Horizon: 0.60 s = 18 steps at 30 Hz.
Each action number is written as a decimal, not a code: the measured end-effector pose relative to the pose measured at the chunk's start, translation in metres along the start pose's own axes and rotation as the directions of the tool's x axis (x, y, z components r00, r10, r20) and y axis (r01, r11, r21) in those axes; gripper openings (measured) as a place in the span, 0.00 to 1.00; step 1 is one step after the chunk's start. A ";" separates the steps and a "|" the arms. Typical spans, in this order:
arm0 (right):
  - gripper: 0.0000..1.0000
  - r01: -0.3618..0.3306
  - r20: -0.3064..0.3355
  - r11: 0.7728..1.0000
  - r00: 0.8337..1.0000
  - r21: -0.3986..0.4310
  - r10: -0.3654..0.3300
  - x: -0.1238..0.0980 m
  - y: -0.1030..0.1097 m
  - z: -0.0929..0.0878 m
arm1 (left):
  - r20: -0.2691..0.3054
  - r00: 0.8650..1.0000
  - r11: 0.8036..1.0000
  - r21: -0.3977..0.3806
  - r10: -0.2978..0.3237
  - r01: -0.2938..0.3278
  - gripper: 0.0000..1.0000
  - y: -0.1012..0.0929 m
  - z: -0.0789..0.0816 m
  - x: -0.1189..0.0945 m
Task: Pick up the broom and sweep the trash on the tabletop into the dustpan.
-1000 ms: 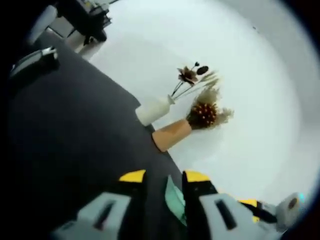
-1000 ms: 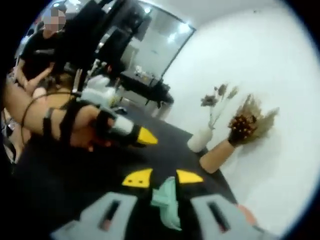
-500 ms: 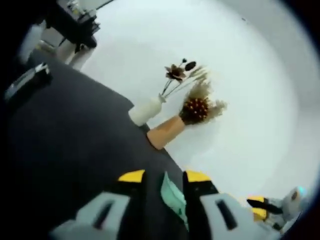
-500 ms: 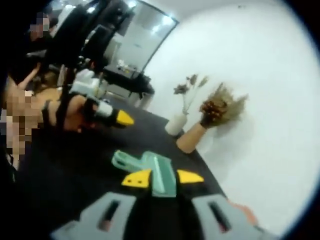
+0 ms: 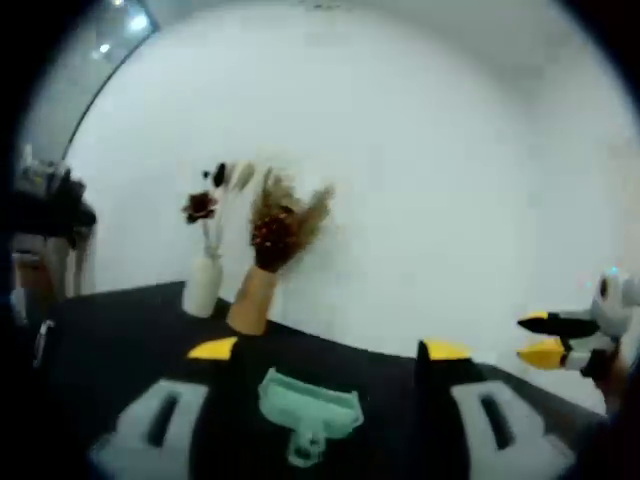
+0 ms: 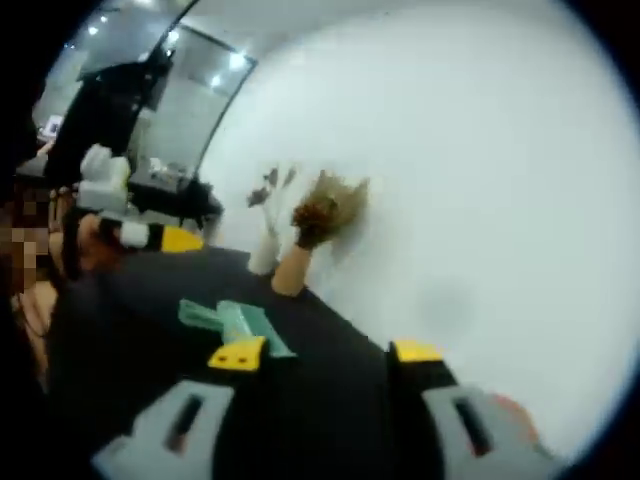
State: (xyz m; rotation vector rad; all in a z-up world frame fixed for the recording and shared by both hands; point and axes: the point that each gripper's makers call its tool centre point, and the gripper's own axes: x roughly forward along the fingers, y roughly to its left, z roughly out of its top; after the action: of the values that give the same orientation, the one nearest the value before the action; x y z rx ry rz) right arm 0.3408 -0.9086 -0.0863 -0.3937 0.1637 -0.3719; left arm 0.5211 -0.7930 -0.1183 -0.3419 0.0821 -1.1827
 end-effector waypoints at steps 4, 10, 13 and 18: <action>0.62 0.014 -0.038 1.000 0.999 0.005 -0.014 -0.024 -0.008 -0.015 | -0.043 0.997 0.997 -0.003 -0.071 0.071 0.87 -0.035 -0.011 0.003; 0.76 0.063 -0.056 0.997 0.997 0.034 -0.061 -0.055 -0.028 -0.033 | -0.106 0.984 0.987 0.059 -0.144 0.151 0.95 -0.067 -0.022 0.002; 0.79 0.092 -0.054 0.994 0.995 0.066 -0.088 -0.075 -0.040 -0.041 | -0.140 0.974 0.978 0.088 -0.177 0.190 0.95 -0.080 -0.031 -0.001; 0.82 0.108 -0.065 0.983 0.993 0.146 -0.099 -0.109 -0.053 -0.057 | -0.155 0.958 0.962 0.099 -0.239 0.256 0.95 -0.095 -0.036 -0.008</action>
State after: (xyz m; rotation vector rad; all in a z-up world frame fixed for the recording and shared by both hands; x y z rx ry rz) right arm 0.2106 -0.9312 -0.1077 -0.2446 0.1705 -0.4954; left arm 0.4249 -0.8257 -0.1248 -0.1658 0.0949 -1.4541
